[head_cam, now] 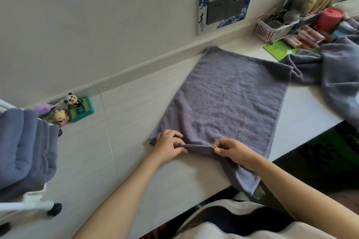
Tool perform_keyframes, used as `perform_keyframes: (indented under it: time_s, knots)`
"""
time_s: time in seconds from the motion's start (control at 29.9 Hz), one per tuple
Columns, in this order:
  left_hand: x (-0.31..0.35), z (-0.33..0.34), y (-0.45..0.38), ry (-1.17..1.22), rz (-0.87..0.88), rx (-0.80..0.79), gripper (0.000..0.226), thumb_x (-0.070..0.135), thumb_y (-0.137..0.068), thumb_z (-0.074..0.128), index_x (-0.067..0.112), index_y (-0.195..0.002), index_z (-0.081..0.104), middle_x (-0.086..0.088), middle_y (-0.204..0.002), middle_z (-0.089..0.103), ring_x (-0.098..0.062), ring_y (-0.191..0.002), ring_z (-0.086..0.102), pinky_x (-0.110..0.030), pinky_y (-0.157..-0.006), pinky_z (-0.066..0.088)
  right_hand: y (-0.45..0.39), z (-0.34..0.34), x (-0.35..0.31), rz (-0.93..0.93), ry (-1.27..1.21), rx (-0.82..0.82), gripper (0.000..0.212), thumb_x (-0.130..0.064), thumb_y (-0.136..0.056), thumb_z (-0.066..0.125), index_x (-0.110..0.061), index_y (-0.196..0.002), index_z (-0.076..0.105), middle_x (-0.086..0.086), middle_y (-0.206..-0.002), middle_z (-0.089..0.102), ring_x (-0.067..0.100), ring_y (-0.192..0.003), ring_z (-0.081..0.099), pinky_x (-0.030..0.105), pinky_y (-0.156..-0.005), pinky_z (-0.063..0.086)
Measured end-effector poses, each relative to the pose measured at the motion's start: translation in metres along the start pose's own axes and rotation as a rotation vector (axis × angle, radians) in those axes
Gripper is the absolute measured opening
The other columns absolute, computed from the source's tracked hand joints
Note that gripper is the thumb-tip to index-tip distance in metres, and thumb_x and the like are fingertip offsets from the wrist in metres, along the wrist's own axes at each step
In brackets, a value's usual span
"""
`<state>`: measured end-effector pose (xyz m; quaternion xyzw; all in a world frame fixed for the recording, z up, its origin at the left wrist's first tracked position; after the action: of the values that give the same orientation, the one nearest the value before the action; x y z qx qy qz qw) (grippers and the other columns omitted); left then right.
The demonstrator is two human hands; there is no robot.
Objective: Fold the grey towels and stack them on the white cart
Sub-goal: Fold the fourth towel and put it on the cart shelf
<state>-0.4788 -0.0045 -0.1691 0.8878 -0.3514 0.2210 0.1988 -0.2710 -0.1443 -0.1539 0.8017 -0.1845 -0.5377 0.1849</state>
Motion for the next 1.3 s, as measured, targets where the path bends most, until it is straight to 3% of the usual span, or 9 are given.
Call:
perform_keyframes:
  time_s: [0.07, 0.13, 0.23, 0.53, 0.73, 0.9, 1.0, 1.1, 1.3]
  knots:
    - [0.012, -0.004, -0.006, 0.029, 0.025, -0.097, 0.023, 0.04, -0.076, 0.074, 0.018, -0.081, 0.072, 0.002, -0.11, 0.065, -0.014, -0.11, 0.053, -0.026, -0.097, 0.033, 0.011, -0.019, 0.001, 0.008, 0.034, -0.037, 0.011, -0.024, -0.094, 0.056, -0.021, -0.084, 0.06, -0.004, -0.078, 0.06, 0.012, -0.072, 0.051, 0.026, -0.073, 0.038]
    - [0.03, -0.013, -0.01, 0.093, 0.01, -0.221, 0.024, 0.04, -0.08, 0.071, 0.021, -0.07, 0.058, -0.003, -0.089, 0.068, -0.02, -0.089, 0.062, -0.031, -0.082, 0.046, 0.022, -0.038, 0.0, 0.014, 0.073, -0.086, 0.013, -0.025, -0.095, 0.054, -0.023, -0.083, 0.058, -0.003, -0.078, 0.057, 0.013, -0.073, 0.048, 0.028, -0.074, 0.036]
    - [0.064, -0.028, -0.019, -0.05, 0.03, -0.38, 0.037, 0.045, -0.085, 0.064, 0.023, -0.064, 0.043, 0.006, -0.064, 0.051, -0.017, -0.068, 0.049, -0.03, -0.061, 0.037, 0.04, -0.066, -0.001, 0.042, 0.142, -0.151, 0.014, -0.025, -0.096, 0.051, -0.024, -0.082, 0.055, -0.005, -0.078, 0.053, 0.012, -0.072, 0.045, 0.027, -0.074, 0.035]
    - [0.121, -0.048, -0.053, -0.235, 0.092, -0.831, 0.037, 0.052, -0.088, 0.055, 0.019, -0.072, 0.053, 0.003, -0.072, 0.053, -0.013, -0.064, 0.044, -0.028, -0.06, 0.034, 0.057, -0.111, -0.007, 0.229, 0.199, -0.356, 0.017, -0.022, -0.097, 0.049, -0.027, -0.082, 0.056, -0.01, -0.075, 0.051, 0.008, -0.067, 0.044, 0.02, -0.064, 0.037]
    - [0.134, -0.052, -0.113, -0.313, 0.06, -0.549, 0.038, 0.05, -0.089, 0.054, 0.018, -0.069, 0.049, 0.002, -0.07, 0.053, -0.016, -0.068, 0.048, -0.03, -0.061, 0.034, 0.014, -0.146, -0.021, 0.275, 0.373, -0.191, 0.009, -0.022, -0.097, 0.047, -0.018, -0.095, 0.055, -0.001, -0.081, 0.055, 0.01, -0.067, 0.049, 0.018, -0.063, 0.043]
    - [0.124, -0.022, -0.152, -0.456, 0.009, -0.441, 0.038, 0.045, -0.096, 0.043, 0.013, -0.097, 0.062, -0.008, -0.107, 0.063, -0.025, -0.099, 0.055, -0.034, -0.077, 0.042, -0.031, -0.154, -0.012, 0.3, 0.598, -0.013, 0.044, -0.042, -0.099, 0.037, -0.01, -0.128, 0.049, 0.01, -0.134, 0.051, 0.027, -0.119, 0.049, 0.034, -0.096, 0.038]
    - [0.109, -0.008, -0.16, -0.472, 0.025, -0.385, 0.046, 0.053, -0.094, 0.04, 0.016, -0.105, 0.064, -0.009, -0.116, 0.056, -0.027, -0.113, 0.048, -0.039, -0.092, 0.04, -0.046, -0.147, 0.003, 0.28, 0.705, 0.003, 0.058, -0.061, -0.088, 0.046, -0.013, -0.121, 0.05, 0.008, -0.123, 0.058, 0.028, -0.109, 0.055, 0.035, -0.088, 0.044]
    - [0.1, -0.005, -0.165, -0.493, 0.091, -0.405, 0.044, 0.056, -0.09, 0.045, 0.018, -0.104, 0.061, -0.008, -0.117, 0.052, -0.027, -0.114, 0.046, -0.038, -0.095, 0.037, -0.052, -0.138, 0.013, 0.215, 0.885, -0.019, 0.047, -0.054, -0.087, 0.055, -0.015, -0.114, 0.052, 0.004, -0.113, 0.06, 0.026, -0.107, 0.052, 0.033, -0.081, 0.041]
    - [0.104, -0.01, -0.172, -0.442, 0.086, -0.292, 0.029, 0.041, -0.099, 0.038, 0.013, -0.1, 0.046, -0.014, -0.111, 0.06, -0.035, -0.102, 0.056, -0.038, -0.077, 0.04, -0.054, -0.149, 0.01, 0.188, 0.899, 0.098, 0.028, -0.042, -0.096, 0.042, -0.019, -0.109, 0.053, 0.004, -0.11, 0.062, 0.027, -0.102, 0.057, 0.032, -0.073, 0.039]
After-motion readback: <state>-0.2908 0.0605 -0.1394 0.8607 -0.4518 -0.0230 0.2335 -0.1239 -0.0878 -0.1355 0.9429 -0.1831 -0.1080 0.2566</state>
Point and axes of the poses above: each hand's wrist, its own y-axis away from the middle knuckle, its own z-axis out of the palm, x = y × z, the point moved 1 cm from there along -y, towards the middle knuckle
